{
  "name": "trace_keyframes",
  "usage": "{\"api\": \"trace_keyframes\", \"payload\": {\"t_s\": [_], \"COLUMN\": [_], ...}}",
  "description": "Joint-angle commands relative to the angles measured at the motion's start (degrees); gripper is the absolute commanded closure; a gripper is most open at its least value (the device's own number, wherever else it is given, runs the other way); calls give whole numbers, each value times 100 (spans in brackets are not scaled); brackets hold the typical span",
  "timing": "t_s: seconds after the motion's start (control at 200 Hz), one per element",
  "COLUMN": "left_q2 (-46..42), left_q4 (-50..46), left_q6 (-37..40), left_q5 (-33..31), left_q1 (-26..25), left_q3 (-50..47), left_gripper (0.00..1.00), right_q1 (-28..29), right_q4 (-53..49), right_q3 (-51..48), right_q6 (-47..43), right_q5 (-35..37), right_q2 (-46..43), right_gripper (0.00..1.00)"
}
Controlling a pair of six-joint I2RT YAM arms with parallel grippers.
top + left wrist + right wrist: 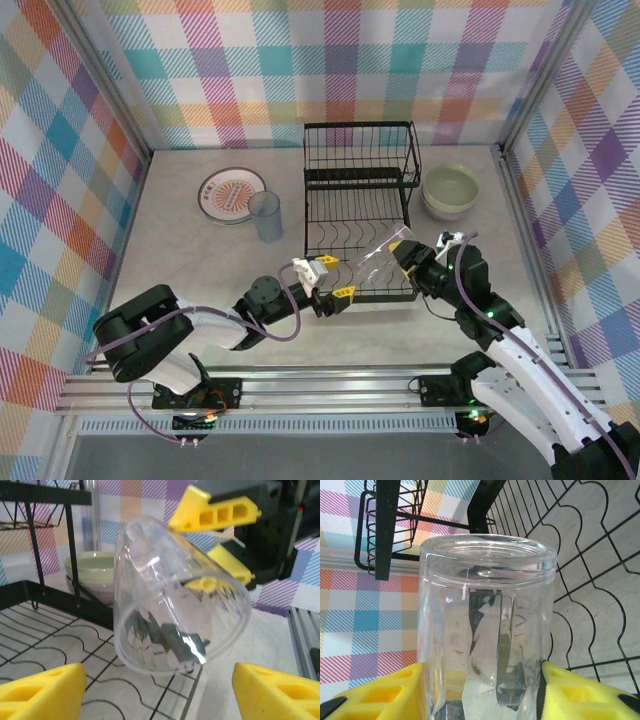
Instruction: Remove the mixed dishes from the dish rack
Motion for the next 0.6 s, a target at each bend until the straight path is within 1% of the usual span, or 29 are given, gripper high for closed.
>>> {"api": "trace_keyframes", "payload": {"t_s": [0.0, 0.13, 0.22, 0.38, 0.51, 0.595], "left_q2": [172, 264, 331, 439, 551, 589], "left_q4": [551, 559, 560, 551, 551, 551], "left_q6": [-9, -11, 5, 68, 95, 112], "left_q5": [-161, -479, -511, -629, -664, -639], "left_q1": [-89, -119, -119, -155, -156, -158], "left_q3": [261, 346, 415, 507, 577, 605], "left_gripper": [27, 29, 29, 35, 42, 49], "right_q1": [-25, -25, -25, -24, -25, -25], "right_q4": [53, 92, 142, 270, 342, 392], "right_q3": [-112, -211, -281, -351, -373, -379], "right_q6": [207, 295, 376, 477, 545, 585], "right_q5": [-246, -303, -346, -451, -513, -540], "right_q2": [-135, -267, -341, -363, -364, -366], "right_gripper": [49, 49, 49, 49, 49, 49]}}
